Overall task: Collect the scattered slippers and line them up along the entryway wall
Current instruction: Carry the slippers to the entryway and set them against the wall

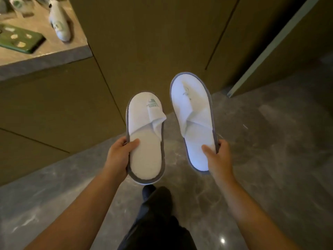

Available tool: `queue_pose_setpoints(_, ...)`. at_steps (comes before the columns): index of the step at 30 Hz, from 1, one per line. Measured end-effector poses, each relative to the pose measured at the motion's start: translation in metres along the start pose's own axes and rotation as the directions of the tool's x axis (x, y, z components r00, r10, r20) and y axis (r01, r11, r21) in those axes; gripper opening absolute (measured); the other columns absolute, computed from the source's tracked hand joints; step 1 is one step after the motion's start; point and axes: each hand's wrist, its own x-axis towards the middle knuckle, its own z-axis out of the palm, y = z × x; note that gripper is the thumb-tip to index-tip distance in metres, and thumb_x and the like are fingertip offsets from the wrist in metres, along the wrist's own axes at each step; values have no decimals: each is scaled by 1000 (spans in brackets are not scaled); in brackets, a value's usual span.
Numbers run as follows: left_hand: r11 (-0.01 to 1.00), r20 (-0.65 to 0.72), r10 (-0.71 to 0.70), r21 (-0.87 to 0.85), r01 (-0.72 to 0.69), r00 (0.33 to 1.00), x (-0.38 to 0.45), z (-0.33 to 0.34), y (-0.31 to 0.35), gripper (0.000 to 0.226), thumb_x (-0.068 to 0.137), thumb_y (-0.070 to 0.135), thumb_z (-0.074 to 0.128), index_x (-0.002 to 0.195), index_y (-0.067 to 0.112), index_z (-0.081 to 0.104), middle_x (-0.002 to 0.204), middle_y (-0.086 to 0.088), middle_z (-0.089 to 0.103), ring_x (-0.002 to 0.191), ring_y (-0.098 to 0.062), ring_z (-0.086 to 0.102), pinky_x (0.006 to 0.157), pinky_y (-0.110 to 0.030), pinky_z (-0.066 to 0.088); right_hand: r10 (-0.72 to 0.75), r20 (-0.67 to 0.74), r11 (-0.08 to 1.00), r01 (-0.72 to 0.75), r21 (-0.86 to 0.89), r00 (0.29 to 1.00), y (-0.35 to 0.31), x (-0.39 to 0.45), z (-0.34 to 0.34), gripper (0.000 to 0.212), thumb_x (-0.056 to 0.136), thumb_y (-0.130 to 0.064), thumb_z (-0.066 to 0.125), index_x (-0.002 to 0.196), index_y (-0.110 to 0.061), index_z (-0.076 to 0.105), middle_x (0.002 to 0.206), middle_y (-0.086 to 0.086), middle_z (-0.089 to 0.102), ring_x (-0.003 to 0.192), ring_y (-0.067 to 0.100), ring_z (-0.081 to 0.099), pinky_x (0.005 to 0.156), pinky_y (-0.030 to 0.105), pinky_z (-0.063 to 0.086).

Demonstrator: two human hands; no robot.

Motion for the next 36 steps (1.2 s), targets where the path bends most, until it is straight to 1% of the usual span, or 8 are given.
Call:
queue_pose_setpoints(7,994,-54,-93,-59,90,994,72,-2,-41,14,84,8,52,96,6,56,91,-13,63,78,-24,61,60,-32,51,27,93,996,-18,-92,995,37,81,47,32,80,-20,62,105,-12,43,100,3,48,90,19,50,55,17,39)
queue_pose_setpoints(10,987,-78,-127,-112,118,989,103,-2,-73,23,83,7,52,106,3,54,90,-12,63,79,-25,61,52,-26,55,78,133,987,-57,-153,988,69,111,71,35,80,-21,62,108,-10,44,100,2,49,91,19,50,64,25,44)
queue_pose_setpoints(15,982,-187,-154,-142,128,970,176,6,-150,11,81,7,54,88,15,58,86,-9,64,76,-22,62,50,-23,54,113,167,983,-86,-162,979,154,170,126,29,78,-14,63,101,-5,47,95,5,51,87,20,50,65,30,40)
queue_pose_setpoints(19,986,-220,-129,-133,101,967,254,15,-231,13,82,9,53,90,17,58,87,-6,66,78,-21,64,53,-26,54,139,215,983,-108,-151,967,247,227,178,28,78,-10,63,100,-2,48,92,7,53,85,22,51,70,33,40)
queue_pose_setpoints(23,986,-268,-120,-145,84,956,337,28,-314,13,82,5,53,82,17,57,66,4,69,58,-9,67,47,-22,54,161,213,978,-127,-165,964,341,279,226,27,80,-8,58,102,-4,44,89,2,49,86,18,48,73,33,40)
queue_pose_setpoints(29,994,-152,-92,-70,82,984,452,44,-408,15,83,3,52,79,16,57,67,1,69,56,-6,66,47,-20,53,208,129,977,-200,-73,970,447,365,292,31,82,-5,53,110,1,41,99,8,47,90,22,47,81,36,43)
queue_pose_setpoints(32,999,-106,-34,-10,33,994,500,51,-431,17,84,4,50,77,18,56,53,9,69,51,-3,64,44,-17,51,228,106,973,-231,18,968,483,401,313,31,82,-5,53,110,3,43,102,14,52,91,25,51,78,35,44)
queue_pose_setpoints(36,1000,-66,27,17,-26,997,538,59,-445,14,83,7,51,78,19,55,60,5,68,51,-3,65,42,-18,50,225,103,968,-234,94,969,516,427,330,36,82,-6,55,115,4,44,116,21,54,99,29,52,81,34,43)
